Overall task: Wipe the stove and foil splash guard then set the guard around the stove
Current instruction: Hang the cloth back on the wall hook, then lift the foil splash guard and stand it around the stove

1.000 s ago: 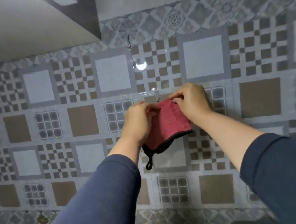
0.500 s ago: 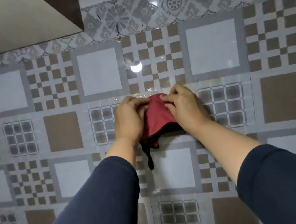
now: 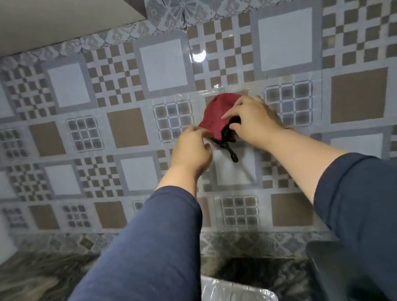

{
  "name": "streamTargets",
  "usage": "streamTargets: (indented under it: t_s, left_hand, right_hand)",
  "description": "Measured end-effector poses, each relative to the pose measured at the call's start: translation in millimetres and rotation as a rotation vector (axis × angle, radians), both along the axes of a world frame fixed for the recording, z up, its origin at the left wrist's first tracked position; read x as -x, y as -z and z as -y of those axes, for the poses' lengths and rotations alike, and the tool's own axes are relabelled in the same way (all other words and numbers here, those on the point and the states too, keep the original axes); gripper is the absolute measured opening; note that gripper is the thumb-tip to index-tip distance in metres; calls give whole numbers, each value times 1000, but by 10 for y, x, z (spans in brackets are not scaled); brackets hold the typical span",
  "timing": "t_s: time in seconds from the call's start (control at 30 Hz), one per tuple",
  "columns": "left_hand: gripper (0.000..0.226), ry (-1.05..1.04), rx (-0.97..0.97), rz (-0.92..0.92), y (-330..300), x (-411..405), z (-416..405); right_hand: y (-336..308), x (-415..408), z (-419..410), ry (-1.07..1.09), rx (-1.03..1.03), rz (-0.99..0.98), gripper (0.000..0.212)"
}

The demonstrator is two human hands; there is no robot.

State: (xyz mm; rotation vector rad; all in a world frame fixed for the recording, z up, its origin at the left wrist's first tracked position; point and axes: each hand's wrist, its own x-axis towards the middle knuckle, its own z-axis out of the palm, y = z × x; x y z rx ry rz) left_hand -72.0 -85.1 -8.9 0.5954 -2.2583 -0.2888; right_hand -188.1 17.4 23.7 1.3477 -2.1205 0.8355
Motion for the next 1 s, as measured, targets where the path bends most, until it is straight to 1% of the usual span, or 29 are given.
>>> streamTargets:
  t_s: [0.07, 0.17, 0.27, 0.4, 0.57, 0.7, 0.8, 0.87, 0.93, 1.0]
  left_hand:
    - [37, -64, -31, 89, 156, -327, -124]
    - [38, -116, -126, 273, 482, -922, -297]
    - [34, -169, -238, 407, 865, -1589, -452]
    - [31, -263, -420, 480, 1489, -2491, -634]
    - [34, -460, -631, 484, 2344, -3676, -908]
    - [30, -605, -776, 491, 2937, -4442, -1127]
    - [29, -707, -842, 422, 3274, -4805, -1245]
    - [33, -772, -811, 382, 3428, -4911, -1314]
    - [36, -829, -766, 390, 3516, -4920, -1351]
    - [37, -842, -740, 413, 3552, -4880, -1330]
  right_hand:
    - [165, -276, -99, -20, -134, 23, 28]
    - [542, -709, -190, -67, -349, 110, 25]
    - [1023, -1225, -244, -176, -579, 165, 28]
    - [1755, -1974, -256, -365, -763, 208, 33]
    - [2556, -3028, -218, -654, -948, 221, 30]
    - [3084, -3648, -124, -769, -1034, 224, 33]
    - [3361, -3928, 8, -828, -1041, 186, 35]
    - [3450, -4063, 88, -873, -1030, 153, 30]
    - [3530, -4151, 196, -899, -1023, 158, 24]
    - [3595, -4209, 318, -915, -1029, 150, 22]
